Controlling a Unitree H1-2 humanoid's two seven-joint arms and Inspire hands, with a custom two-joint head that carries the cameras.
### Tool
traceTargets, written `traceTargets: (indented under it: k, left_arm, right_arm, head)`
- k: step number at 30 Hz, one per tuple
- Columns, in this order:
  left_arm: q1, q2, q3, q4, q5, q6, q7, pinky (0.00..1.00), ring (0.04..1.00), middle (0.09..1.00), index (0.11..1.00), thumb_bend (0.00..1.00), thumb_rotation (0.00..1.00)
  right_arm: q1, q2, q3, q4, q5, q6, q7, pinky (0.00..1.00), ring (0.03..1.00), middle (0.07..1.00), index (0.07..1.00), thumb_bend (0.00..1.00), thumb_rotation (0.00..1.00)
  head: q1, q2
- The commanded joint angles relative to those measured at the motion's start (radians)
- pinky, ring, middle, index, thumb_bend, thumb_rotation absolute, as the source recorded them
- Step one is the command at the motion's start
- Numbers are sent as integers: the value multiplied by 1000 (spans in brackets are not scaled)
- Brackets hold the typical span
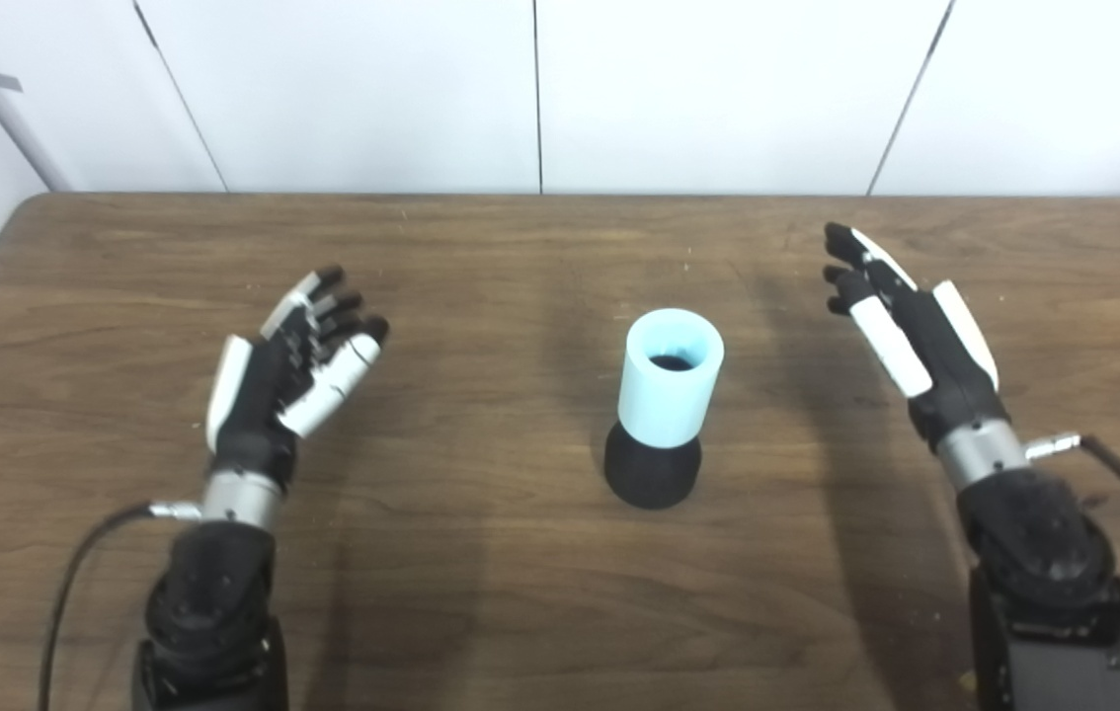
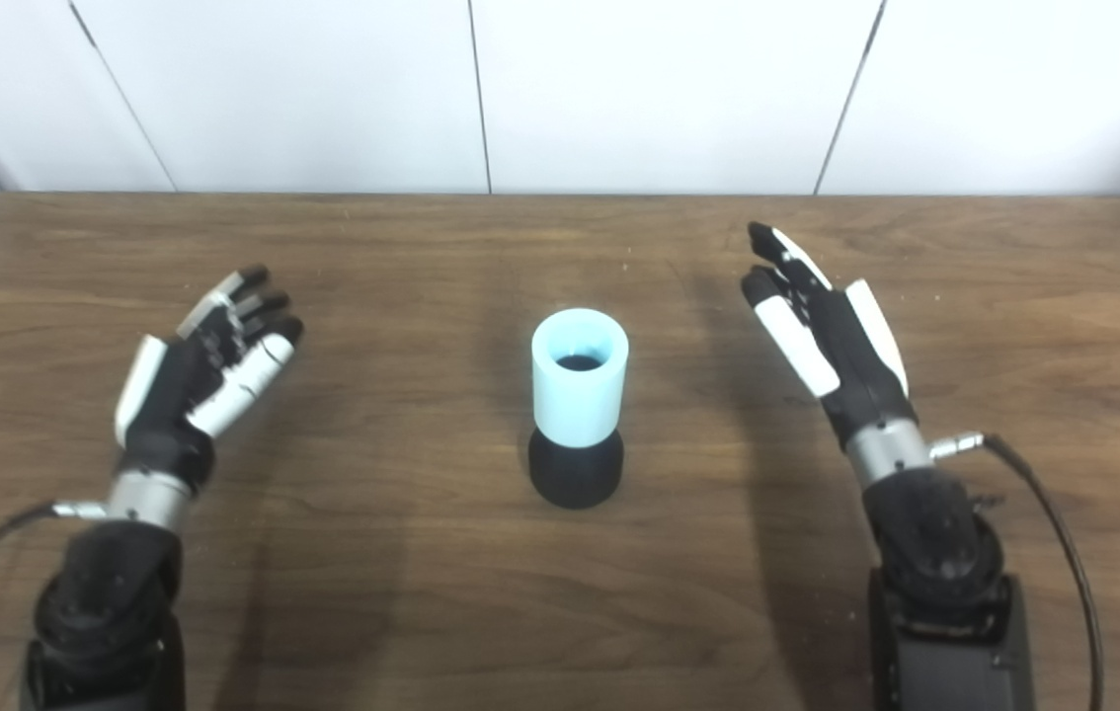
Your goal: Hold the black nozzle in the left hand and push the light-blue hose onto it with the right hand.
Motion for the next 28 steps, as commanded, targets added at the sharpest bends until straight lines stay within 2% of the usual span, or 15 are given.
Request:
traceTargets:
  k: [1, 5, 9, 15, 22, 28]
  left_arm:
    - [-21, 29, -8, -1, -29, -64, 30, 813, 879, 885, 881, 423, 682]
    - [-8, 29, -28, 14, -66, -76, 52, 897, 947, 946, 947, 424, 773]
    - [3, 27, -35, 59, -118, -131, 76, 990, 996, 996, 997, 445, 835]
    - [2, 6, -28, 95, -182, -183, 123, 1000, 1000, 1000, 1000, 448, 850]
    - [3, -3, -30, 91, -200, -197, 174, 1000, 1000, 1000, 1000, 468, 855]
    - [8, 4, -41, 55, -184, -175, 191, 1000, 1000, 1000, 1000, 440, 861]
  right_arm:
    - [-15, 12, -13, 5, 58, -33, -33, 929, 948, 959, 934, 498, 1000]
    - [-7, 33, -8, 44, 121, -68, -63, 993, 975, 976, 951, 493, 1000]
    - [0, 43, 0, 78, 162, -104, -87, 1000, 998, 998, 980, 501, 1000]
    - [8, 44, -5, 99, 198, -131, -123, 1000, 1000, 1000, 990, 522, 1000]
    - [26, 42, -2, 69, 217, -120, -154, 1000, 1000, 1000, 982, 529, 1000]
    - [36, 17, -1, 56, 214, -157, -159, 1000, 1000, 1000, 990, 535, 1000]
  head:
    - [-2, 1]
    - [-5, -1]
    - [-7, -2]
    - [-12, -4]
    - [-16, -10]
    - [-7, -20]
